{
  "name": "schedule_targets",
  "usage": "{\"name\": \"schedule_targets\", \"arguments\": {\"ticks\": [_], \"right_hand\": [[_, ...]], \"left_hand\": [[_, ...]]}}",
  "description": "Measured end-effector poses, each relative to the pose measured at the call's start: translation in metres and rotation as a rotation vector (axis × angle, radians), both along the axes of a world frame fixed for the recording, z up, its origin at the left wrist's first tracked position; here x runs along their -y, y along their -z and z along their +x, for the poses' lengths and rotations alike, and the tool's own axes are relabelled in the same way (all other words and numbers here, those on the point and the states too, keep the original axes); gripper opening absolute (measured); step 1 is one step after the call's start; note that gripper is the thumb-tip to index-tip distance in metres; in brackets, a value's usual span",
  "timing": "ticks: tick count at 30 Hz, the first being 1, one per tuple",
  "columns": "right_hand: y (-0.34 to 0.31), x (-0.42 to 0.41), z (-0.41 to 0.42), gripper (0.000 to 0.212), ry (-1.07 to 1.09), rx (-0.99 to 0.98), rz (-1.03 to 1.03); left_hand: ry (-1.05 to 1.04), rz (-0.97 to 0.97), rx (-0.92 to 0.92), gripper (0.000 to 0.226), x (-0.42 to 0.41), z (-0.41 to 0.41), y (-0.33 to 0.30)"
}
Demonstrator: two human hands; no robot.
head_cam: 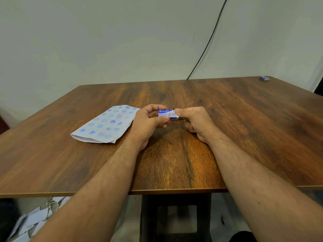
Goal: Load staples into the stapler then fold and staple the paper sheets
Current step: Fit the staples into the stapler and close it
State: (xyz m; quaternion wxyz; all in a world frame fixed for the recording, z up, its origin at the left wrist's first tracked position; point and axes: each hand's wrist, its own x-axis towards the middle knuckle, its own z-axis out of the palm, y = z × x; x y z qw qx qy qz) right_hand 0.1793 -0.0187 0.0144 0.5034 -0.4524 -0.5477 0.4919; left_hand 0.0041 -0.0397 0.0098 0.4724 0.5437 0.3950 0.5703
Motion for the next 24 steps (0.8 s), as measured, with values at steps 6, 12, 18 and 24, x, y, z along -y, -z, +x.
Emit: {"name": "schedule_targets", "arguments": {"ticks": [6, 12, 18, 24], "right_hand": [[0.005, -0.006, 0.002, 0.022, -0.013, -0.073, -0.015], [0.0, -0.001, 0.002, 0.055, 0.018, 0.123, 0.042], [0.004, -0.004, 0.001, 0.023, 0.022, 0.121, 0.032], [-0.001, 0.003, -0.001, 0.018, 0.006, 0.084, 0.042]], "left_hand": [[-0.015, -0.01, 0.06, 0.025, -0.002, -0.004, 0.0], [0.004, 0.007, -0.006, 0.028, 0.0, -0.003, -0.001], [-0.018, -0.023, 0.073, 0.027, 0.0, -0.004, -0.003], [-0.069, -0.055, 0.159, 0.031, -0.004, -0.005, -0.002]]}}
